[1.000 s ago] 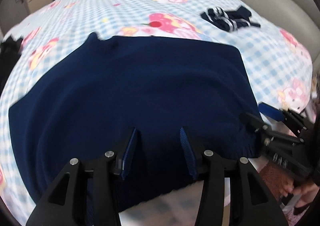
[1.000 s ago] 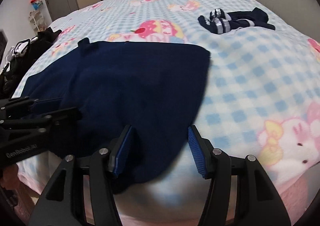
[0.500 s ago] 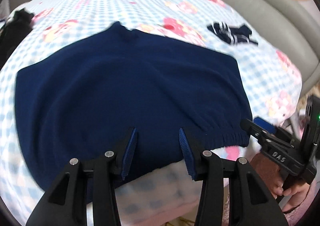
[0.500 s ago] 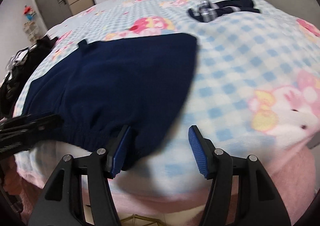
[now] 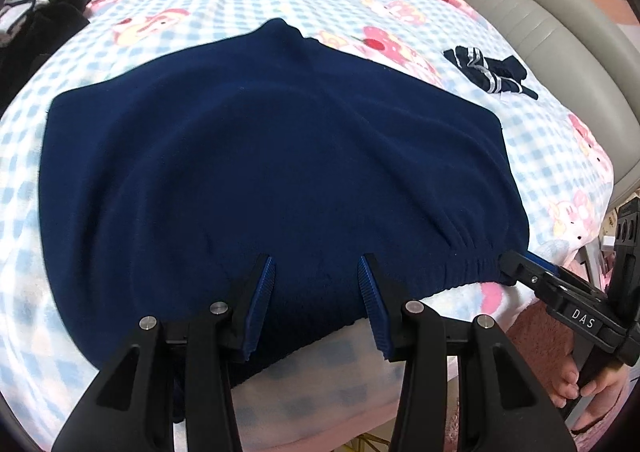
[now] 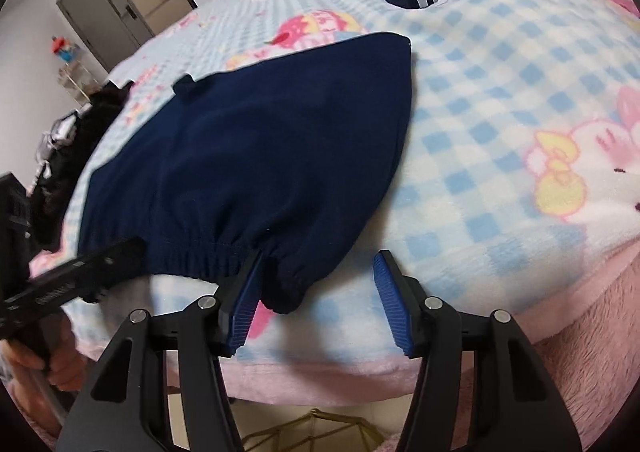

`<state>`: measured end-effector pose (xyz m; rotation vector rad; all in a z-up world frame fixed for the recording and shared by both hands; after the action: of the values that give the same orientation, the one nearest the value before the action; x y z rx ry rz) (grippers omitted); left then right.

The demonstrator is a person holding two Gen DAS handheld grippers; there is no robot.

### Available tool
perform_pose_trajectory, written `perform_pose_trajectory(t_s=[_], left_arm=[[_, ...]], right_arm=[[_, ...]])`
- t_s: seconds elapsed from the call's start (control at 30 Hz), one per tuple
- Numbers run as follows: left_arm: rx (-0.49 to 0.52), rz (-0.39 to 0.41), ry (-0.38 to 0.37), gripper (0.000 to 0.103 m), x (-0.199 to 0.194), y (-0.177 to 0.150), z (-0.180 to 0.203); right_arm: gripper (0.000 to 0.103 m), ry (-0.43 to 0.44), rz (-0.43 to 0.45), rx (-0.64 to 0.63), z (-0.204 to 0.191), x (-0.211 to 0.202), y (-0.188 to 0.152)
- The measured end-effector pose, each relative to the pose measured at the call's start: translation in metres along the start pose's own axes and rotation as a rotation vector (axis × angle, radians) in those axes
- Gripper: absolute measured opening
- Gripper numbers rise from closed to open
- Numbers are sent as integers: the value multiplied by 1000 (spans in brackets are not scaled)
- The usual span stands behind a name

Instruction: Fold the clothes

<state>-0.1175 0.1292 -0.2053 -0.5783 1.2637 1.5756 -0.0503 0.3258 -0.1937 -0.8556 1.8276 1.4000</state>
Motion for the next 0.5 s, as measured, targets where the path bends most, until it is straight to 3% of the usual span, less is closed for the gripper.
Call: perform_pose_trajectory(t_s=[0.1, 0.13, 0.2, 0.3, 0.33, 0.5], left_arm=[[-17, 38, -53, 46, -10, 3, 1], [-25, 54, -77, 46, -15, 4, 3], [-23, 115, -96, 43, -25, 7, 11], [20, 103, -83, 43, -17, 4, 22], [29, 84, -77, 43, -12, 2, 25], [19, 42, -98, 42, 0, -4, 22]], right_arm=[[52, -1, 19, -12, -1, -1, 5], [46, 27, 27, -13, -4, -2, 8], [45, 99, 24, -19, -11, -1, 10], [43, 131, 37, 0, -14, 2, 20], [35, 137, 41, 13, -14, 2, 22], [16, 107, 65, -18, -23, -1, 42]])
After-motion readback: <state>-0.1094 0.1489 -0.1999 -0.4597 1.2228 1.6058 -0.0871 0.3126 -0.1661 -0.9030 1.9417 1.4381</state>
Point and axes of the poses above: each gripper's, at about its wrist camera, not at the fingertips, and x roughly the way its jaws point, z to its right, y to its top, the point moved 10 cm from there along x, roughly the way its jaws point, and after that the axes turned 8 degrees about -x, right-handed, at the moved point
